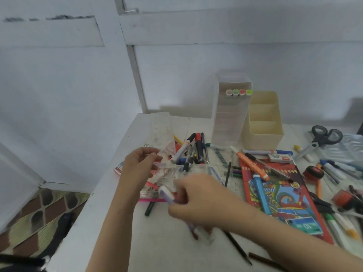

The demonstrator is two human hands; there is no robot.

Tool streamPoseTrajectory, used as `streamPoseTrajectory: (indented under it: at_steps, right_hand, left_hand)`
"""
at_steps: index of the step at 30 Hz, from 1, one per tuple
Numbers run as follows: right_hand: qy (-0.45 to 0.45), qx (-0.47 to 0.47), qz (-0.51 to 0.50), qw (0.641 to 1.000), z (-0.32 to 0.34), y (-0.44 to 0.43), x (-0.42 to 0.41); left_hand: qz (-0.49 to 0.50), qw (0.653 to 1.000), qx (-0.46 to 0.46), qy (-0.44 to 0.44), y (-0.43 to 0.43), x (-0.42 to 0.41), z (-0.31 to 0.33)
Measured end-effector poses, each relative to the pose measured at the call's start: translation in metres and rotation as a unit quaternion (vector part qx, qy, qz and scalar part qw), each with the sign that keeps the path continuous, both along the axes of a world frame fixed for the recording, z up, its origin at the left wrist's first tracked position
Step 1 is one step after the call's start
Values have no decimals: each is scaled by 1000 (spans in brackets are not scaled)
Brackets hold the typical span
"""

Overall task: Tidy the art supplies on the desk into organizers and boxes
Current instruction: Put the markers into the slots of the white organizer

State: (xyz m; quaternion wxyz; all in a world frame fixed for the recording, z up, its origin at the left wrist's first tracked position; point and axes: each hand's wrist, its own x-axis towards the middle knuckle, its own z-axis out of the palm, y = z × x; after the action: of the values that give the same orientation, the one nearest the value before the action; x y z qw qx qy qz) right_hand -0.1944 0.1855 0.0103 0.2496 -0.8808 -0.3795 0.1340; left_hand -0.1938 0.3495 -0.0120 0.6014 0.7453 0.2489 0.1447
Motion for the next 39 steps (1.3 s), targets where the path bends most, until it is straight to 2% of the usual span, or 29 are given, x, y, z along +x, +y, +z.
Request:
streamPoseTrajectory:
  at_steps: [4, 6, 13, 17, 19, 22, 26, 31, 34, 39]
  right_hand:
    - [61, 124, -74, 988, 14, -14, 38]
    - [59, 183, -104, 976, 18, -20, 55]
    - [-159, 250, -138, 945, 42, -37, 104]
    - [-297, 375, -176, 860, 67, -48, 128]
    - [-336, 400, -168, 836, 76, -52, 139]
    - [-372, 384, -132, 835, 78, -55, 150]
    - [-408, 343, -134, 836, 67, -55, 159]
    - [-482, 219, -116, 840, 50, -53, 162]
    - [-503, 178, -89, 841, 45, -52, 167]
    - [-513, 134, -104, 841, 39, -53, 176]
  left_hand:
    - [-29, 999, -11, -34, -12, 8, 11]
    - [-49, 998, -6, -42, -19, 13, 16]
    - [-103, 994, -1, -45, -41, 39, 27]
    - [-119, 992, -2, -47, -45, 47, 29]
    - [-119, 992, -6, -44, -45, 49, 28]
    - [-119, 992, -5, -34, -43, 49, 25]
    - [-110, 994, -9, -23, -37, 48, 21]
    - [-100, 995, -21, -17, -29, 46, 17]
    - [-92, 996, -13, -8, -24, 46, 15]
    - [-98, 995, -4, 5, -21, 46, 10]
